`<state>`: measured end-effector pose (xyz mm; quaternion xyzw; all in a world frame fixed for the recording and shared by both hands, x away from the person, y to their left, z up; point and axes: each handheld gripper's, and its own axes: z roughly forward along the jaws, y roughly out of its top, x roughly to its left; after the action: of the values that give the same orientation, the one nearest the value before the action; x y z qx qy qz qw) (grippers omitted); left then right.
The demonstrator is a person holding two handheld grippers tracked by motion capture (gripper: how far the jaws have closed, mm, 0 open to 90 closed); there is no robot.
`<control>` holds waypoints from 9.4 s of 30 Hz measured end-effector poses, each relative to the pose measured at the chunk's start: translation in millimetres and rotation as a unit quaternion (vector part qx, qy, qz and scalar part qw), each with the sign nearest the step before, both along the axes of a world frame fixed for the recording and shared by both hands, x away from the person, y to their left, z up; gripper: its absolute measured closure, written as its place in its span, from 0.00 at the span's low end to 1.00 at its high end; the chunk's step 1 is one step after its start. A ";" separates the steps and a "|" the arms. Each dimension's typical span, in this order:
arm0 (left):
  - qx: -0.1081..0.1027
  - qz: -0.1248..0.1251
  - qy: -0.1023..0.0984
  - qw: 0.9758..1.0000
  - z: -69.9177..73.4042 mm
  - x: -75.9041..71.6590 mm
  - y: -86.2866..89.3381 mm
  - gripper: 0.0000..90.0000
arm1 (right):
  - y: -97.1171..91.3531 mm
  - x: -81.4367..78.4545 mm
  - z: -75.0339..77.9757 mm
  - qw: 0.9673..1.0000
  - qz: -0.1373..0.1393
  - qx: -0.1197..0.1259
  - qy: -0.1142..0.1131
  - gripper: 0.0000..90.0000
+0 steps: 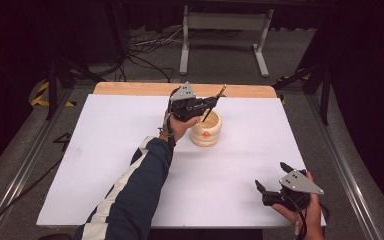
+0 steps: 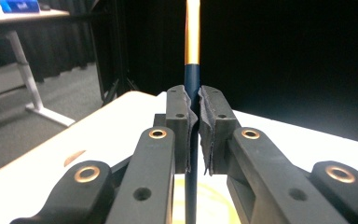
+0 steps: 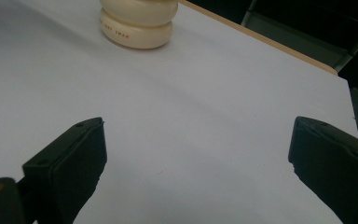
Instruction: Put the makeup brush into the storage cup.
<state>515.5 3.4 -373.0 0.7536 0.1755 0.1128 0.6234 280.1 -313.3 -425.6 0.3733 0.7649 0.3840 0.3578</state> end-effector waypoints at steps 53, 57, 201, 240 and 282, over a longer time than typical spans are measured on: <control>0.034 0.000 0.001 0.999 -11.6 -15.0 15.8 0.92 | 6.3 -1.0 -0.3 1.000 0.003 -0.015 0.002 0.05; 0.037 0.004 0.004 0.999 -11.4 -13.9 18.2 0.91 | 5.8 -0.7 -0.3 1.000 0.003 -0.015 0.002 0.05; 0.133 0.073 -0.110 0.982 -1.6 -117.9 132.7 0.03 | 10.1 -2.9 -0.8 1.000 0.010 -0.027 0.004 0.06; 0.149 0.086 -0.110 0.979 -9.1 -143.4 162.9 0.02 | 12.3 -3.8 -0.5 0.999 0.014 -0.031 0.003 0.06; 0.200 0.111 -0.080 0.970 -41.4 -174.9 208.1 0.03 | 14.3 -3.2 -1.4 0.999 0.017 -0.034 0.007 0.06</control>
<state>340.6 211.4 -414.4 0.8272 0.1816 0.2742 0.4556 276.9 -299.0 -427.0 0.3504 0.7860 0.3618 0.3585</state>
